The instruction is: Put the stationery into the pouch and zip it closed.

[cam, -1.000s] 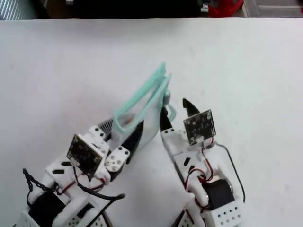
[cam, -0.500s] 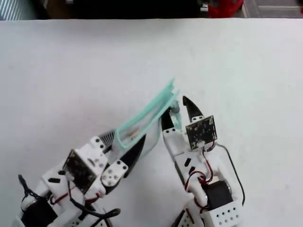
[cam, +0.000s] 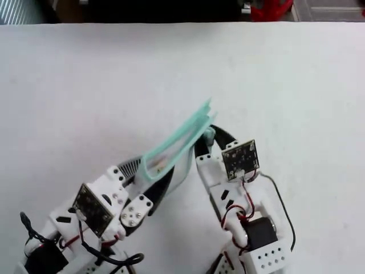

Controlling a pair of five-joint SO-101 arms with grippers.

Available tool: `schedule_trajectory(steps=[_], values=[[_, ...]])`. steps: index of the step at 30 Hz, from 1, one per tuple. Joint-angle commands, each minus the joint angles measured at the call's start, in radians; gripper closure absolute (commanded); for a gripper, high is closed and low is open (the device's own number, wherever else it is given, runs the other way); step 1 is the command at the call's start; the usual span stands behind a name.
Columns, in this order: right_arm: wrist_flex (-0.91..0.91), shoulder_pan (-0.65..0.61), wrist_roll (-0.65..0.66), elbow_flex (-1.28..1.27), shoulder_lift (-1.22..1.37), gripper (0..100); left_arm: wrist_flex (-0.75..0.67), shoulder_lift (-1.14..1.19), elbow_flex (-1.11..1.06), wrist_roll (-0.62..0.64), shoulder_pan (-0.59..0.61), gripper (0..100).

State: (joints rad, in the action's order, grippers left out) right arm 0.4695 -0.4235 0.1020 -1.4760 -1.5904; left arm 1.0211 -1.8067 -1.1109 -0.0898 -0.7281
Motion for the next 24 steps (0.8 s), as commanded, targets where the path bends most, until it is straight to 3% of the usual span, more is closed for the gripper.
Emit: schedule_trajectory(steps=[1,12,24], values=[[-0.013,-0.001,0.012,0.005,-0.005,97.7,0.014,-0.018,0.055,0.009,-0.050,98],[-0.002,0.127,0.012,0.014,-0.007,98.0,-0.124,-0.018,-0.118,-0.074,-0.007,98],[0.062,0.189,0.012,0.207,-0.008,98.0,-0.376,-0.018,-0.301,-0.077,0.211,98]])
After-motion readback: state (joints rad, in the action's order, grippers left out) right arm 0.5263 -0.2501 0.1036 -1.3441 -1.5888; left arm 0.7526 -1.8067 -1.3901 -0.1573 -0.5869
